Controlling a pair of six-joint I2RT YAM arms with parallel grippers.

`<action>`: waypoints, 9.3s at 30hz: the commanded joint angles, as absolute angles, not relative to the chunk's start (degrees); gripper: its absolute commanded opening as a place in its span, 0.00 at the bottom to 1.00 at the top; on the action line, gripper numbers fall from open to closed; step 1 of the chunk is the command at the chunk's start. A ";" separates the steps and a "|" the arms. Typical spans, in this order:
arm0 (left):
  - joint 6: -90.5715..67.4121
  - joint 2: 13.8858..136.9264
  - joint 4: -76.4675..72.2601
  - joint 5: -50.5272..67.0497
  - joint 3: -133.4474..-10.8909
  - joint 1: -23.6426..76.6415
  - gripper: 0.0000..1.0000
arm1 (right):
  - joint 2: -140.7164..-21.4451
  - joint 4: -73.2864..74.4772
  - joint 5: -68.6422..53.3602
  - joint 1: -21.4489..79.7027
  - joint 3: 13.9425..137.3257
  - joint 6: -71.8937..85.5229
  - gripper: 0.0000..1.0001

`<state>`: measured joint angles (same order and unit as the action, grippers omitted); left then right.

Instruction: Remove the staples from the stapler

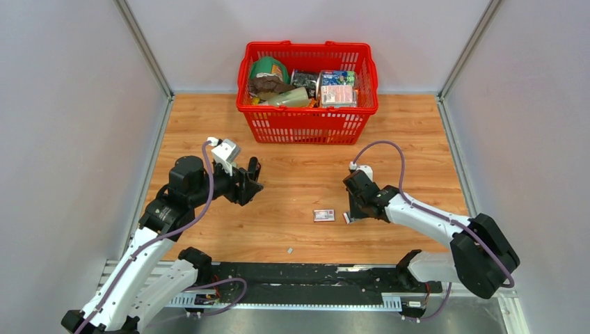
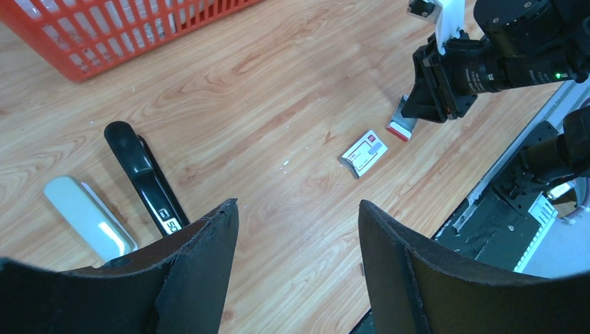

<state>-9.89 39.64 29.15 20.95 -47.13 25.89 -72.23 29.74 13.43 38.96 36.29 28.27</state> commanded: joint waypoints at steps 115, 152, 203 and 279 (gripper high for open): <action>-9.67 33.93 30.50 19.78 -45.62 26.19 0.71 | -93.51 21.79 14.41 76.99 57.30 42.79 0.53; -10.02 31.99 29.53 22.85 -45.00 26.10 0.71 | -103.80 29.62 21.97 80.51 65.21 60.82 0.45; -9.93 33.13 30.06 22.06 -45.00 26.19 0.71 | -97.49 32.70 28.30 77.53 60.40 56.43 0.14; -9.75 35.07 30.67 21.36 -45.09 26.19 0.71 | -68.64 31.20 26.10 45.53 33.13 47.64 0.32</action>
